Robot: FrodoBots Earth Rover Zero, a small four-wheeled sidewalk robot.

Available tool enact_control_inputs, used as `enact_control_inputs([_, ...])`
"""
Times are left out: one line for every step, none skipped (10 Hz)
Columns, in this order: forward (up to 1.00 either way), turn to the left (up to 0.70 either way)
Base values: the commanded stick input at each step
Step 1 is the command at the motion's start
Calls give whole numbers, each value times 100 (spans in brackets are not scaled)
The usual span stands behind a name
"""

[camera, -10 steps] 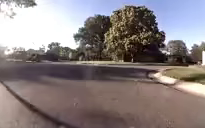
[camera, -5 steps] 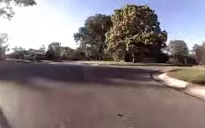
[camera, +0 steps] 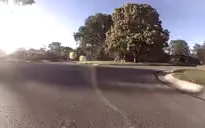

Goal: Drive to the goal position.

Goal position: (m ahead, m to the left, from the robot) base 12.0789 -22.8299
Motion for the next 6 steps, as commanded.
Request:
enact_control_inputs([100,-40])
enact_control_inputs([100,-40])
enact_control_inputs([97,-31])
enact_control_inputs([86,0])
enact_control_inputs([77,0])
enact_control_inputs([78,0])
